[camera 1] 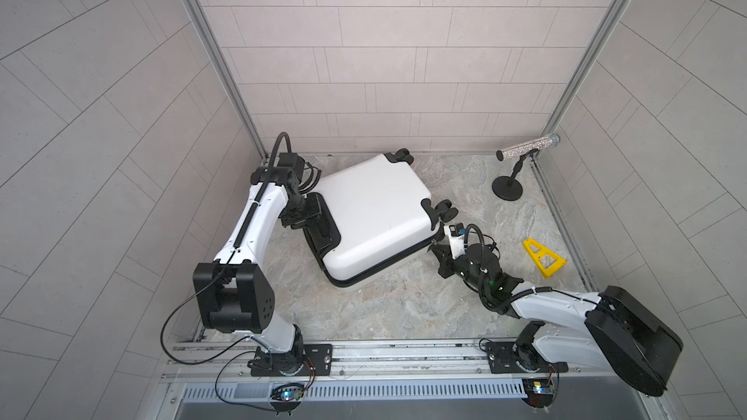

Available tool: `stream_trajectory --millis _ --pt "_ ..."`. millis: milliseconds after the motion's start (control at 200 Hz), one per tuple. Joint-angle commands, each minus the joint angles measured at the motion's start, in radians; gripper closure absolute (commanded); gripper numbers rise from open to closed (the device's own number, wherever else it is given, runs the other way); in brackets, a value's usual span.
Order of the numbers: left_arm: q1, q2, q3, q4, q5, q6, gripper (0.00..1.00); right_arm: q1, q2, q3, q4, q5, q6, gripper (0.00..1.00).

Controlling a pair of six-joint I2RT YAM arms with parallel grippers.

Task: Open the suitcase zippers
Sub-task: Unzip the zipper on the suitcase.

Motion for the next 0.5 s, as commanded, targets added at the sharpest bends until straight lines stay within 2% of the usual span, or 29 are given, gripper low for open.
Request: stream_trajectory --millis 0,180,315,410,495 --pt "-0.005 0.077 -0.04 0.05 -0.085 0.133 0.73 -0.084 -0.039 0.05 -0.164 0.114 -0.062 1.0" --pt "-0.005 0.095 -0.029 0.048 -0.098 0.16 0.73 -0.231 0.007 0.093 -0.153 0.044 -0.109 1.0" --pt "-0.009 0.094 0.001 0.04 -0.093 0.184 0.72 -0.257 0.023 0.121 -0.122 -0.026 -0.171 1.0" --pt "-0.016 0.075 0.04 0.039 -0.094 0.19 0.65 -0.251 0.014 0.112 -0.089 -0.095 -0.188 1.0" --pt "-0.035 0.054 0.1 0.029 -0.085 0.197 0.54 -0.233 -0.003 0.085 -0.051 -0.098 -0.196 1.0"
